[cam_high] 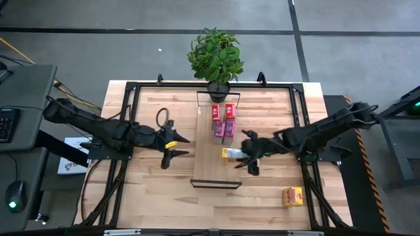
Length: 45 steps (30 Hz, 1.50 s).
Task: Stack cereal on shelf
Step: Put the left yellow cereal box on the shelf
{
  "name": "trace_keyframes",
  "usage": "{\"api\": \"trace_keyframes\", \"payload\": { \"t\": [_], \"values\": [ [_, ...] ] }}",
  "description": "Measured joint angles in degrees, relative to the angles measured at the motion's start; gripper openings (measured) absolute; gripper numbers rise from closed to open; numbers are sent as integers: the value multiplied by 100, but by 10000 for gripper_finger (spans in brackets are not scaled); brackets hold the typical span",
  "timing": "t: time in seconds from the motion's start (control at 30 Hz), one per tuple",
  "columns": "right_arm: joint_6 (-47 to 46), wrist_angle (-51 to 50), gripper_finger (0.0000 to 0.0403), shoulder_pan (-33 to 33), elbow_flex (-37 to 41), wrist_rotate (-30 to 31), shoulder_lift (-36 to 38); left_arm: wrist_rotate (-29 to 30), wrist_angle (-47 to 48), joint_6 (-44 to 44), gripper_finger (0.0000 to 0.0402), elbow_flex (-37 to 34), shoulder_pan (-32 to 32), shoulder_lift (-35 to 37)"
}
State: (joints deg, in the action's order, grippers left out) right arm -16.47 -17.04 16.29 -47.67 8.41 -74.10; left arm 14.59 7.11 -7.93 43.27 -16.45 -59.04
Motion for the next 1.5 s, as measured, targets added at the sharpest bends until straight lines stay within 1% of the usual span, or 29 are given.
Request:
{"api": "trace_keyframes", "payload": {
  "t": [0.07,0.13,0.17,0.23,0.27,0.3,0.33,0.4,0.43,0.53,0.6,0.73,0.8,0.87,0.97,1.1,1.43,1.5],
  "values": [
    [-388,1094,157,193,882,94,355,-4,-1053,-94,193,-569,-53,175],
    [-461,2964,157,370,1725,234,500,15,-1864,-89,193,-1102,-93,392],
    [-397,3944,157,447,2153,352,555,13,-2457,-41,193,-1305,-108,403],
    [-154,5933,157,521,2824,662,368,13,-3379,121,193,-1710,-130,447],
    [-15,6729,157,529,3096,790,236,16,-3741,220,193,-1881,-129,467],
    [157,7379,157,529,3354,922,128,17,-4167,321,193,-1975,-129,415],
    [309,7960,157,522,3450,974,-66,13,-4509,419,193,-2050,-129,382],
    [584,8778,157,510,3554,1050,-392,79,-4743,566,193,-2182,-120,397],
    [680,8944,157,510,3529,1120,-582,116,-4835,621,193,-2156,-120,355],
    [904,8945,157,476,3171,1085,-1141,181,-4961,743,193,-2162,-120,345],
    [943,8905,157,461,2802,961,-1600,191,-4955,761,193,-2147,-120,308],
    [1177,8861,157,430,2416,985,-2296,445,-5038,859,193,-2151,-120,244],
    [1203,9089,157,404,2377,1106,-2527,617,-5079,863,193,-2152,-119,177],
    [1191,9265,157,339,2292,1091,-2814,775,-4988,863,193,-2169,-120,167],
    [1088,9578,157,285,2236,1106,-3132,834,-4947,862,193,-2152,-120,100],
    [950,9588,157,262,2264,1250,-3360,872,-4918,864,193,-2161,-120,56],
    [792,9219,157,243,2252,1306,-3353,876,-4847,924,193,-2158,-118,39],
    [770,9168,157,243,2250,1300,-3349,876,-4765,808,193,-2158,-118,39]
  ]
}}
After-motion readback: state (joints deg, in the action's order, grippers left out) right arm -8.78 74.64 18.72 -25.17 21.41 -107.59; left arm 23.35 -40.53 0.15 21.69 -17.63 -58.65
